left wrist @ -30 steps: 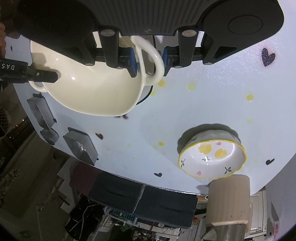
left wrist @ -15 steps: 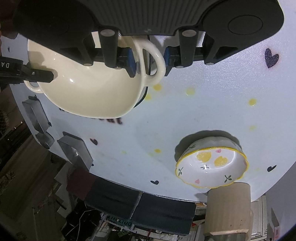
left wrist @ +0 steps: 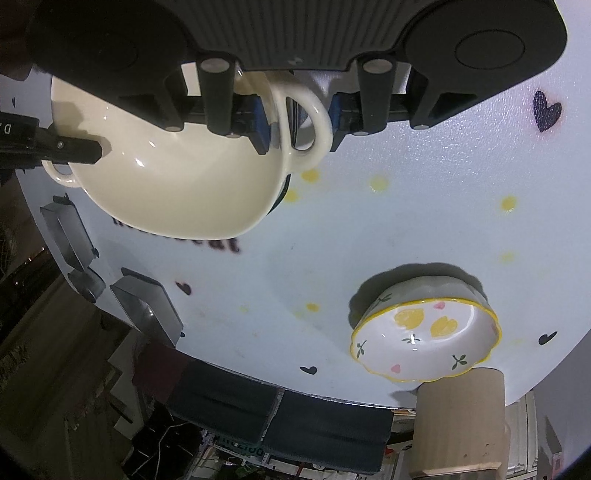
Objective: Organize plates and bowls
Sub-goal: 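Lower the cream bowl onto the ginkgo-leaf plate with both grippers, then open both grippers and release the cream bowl rim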
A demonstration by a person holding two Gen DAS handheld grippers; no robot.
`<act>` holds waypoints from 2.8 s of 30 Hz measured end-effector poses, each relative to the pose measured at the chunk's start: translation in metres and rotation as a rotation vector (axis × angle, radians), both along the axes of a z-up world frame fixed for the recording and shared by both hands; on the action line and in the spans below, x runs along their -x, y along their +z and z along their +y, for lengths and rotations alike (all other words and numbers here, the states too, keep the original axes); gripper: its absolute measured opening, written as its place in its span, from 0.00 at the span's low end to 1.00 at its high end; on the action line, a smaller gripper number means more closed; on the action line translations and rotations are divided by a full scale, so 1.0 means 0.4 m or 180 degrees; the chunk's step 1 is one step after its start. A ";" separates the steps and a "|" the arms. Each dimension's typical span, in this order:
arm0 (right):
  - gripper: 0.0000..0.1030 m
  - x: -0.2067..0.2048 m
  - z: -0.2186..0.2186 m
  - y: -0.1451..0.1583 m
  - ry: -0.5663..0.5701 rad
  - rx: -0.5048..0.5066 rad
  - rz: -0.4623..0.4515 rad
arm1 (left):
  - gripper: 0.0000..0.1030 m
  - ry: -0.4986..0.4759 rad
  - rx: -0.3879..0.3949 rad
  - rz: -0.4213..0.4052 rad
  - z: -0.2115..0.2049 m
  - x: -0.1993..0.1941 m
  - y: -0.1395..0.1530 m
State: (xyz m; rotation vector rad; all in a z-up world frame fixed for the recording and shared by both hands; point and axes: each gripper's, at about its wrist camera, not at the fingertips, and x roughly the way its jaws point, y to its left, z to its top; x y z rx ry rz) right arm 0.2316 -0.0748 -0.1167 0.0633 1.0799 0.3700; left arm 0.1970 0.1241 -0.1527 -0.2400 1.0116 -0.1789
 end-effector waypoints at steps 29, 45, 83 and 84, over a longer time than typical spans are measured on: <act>0.31 -0.008 -0.011 -0.034 0.0023 0.0056 0.0212 | 0.50 -0.0266 -0.0441 -0.0040 -0.032 -0.006 0.013; 0.40 -0.025 -0.016 -0.068 0.0034 0.0185 0.0348 | 0.56 -0.0363 -0.0549 -0.0040 -0.046 -0.006 0.020; 1.00 -0.030 -0.053 -0.037 -0.0089 0.0027 -0.0003 | 1.00 -0.0235 -0.0382 -0.0174 -0.044 0.023 0.091; 1.00 -0.033 -0.053 -0.025 -0.0109 0.0005 -0.0074 | 1.00 -0.0180 -0.0350 -0.0204 -0.036 0.022 0.101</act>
